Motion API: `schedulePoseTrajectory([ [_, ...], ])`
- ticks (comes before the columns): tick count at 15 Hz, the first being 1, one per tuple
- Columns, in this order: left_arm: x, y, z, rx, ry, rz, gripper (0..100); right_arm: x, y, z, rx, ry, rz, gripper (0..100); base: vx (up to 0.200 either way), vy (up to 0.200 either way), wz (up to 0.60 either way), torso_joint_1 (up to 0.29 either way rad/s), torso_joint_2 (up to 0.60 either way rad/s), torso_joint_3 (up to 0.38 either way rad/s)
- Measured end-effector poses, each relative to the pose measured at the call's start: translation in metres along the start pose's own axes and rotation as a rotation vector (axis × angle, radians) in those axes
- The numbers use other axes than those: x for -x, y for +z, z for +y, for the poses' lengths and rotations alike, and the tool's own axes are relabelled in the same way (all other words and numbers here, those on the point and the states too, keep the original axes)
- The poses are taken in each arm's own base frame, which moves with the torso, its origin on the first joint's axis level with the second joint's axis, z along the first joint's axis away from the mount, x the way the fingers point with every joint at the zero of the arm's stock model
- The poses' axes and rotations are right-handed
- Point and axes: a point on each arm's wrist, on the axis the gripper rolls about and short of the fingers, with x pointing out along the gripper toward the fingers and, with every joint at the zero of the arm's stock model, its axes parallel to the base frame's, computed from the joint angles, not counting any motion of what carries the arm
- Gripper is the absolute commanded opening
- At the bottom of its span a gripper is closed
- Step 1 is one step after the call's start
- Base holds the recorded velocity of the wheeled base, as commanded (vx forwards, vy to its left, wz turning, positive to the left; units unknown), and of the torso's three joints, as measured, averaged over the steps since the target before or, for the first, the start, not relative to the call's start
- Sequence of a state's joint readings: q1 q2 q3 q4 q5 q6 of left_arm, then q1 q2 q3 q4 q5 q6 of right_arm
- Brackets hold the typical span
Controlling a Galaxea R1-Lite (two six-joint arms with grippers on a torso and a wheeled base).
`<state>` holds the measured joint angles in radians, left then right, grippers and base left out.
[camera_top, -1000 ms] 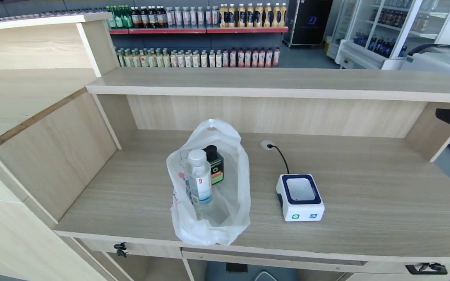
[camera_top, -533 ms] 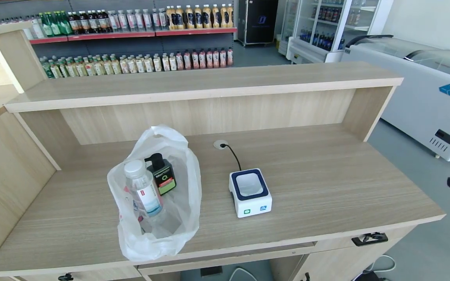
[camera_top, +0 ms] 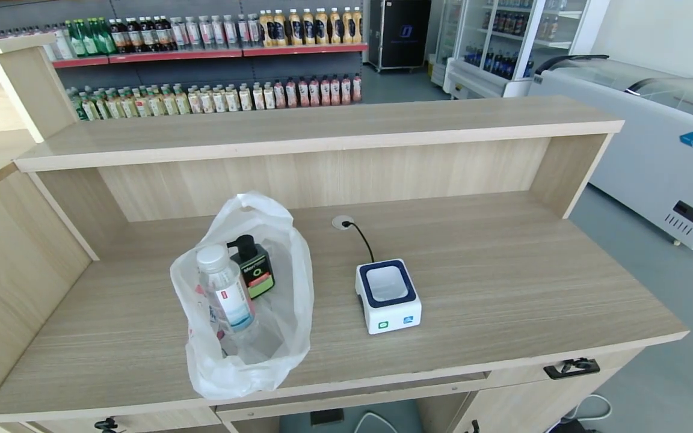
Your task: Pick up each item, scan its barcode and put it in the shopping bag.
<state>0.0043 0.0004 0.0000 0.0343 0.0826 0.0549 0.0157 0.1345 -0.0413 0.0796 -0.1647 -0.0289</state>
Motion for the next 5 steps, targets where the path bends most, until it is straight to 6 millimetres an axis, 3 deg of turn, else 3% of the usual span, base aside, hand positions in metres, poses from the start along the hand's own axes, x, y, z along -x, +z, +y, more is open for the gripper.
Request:
schedulePoseTrajectory([
  [5,0.0000,0.0000,0.0000,0.000,0.000,0.000,100,0.0063,-0.0097,-0.0005,-0.025,-0.016,-0.102,100,0.000,0.000,0.00,0.000,0.00,0.000],
])
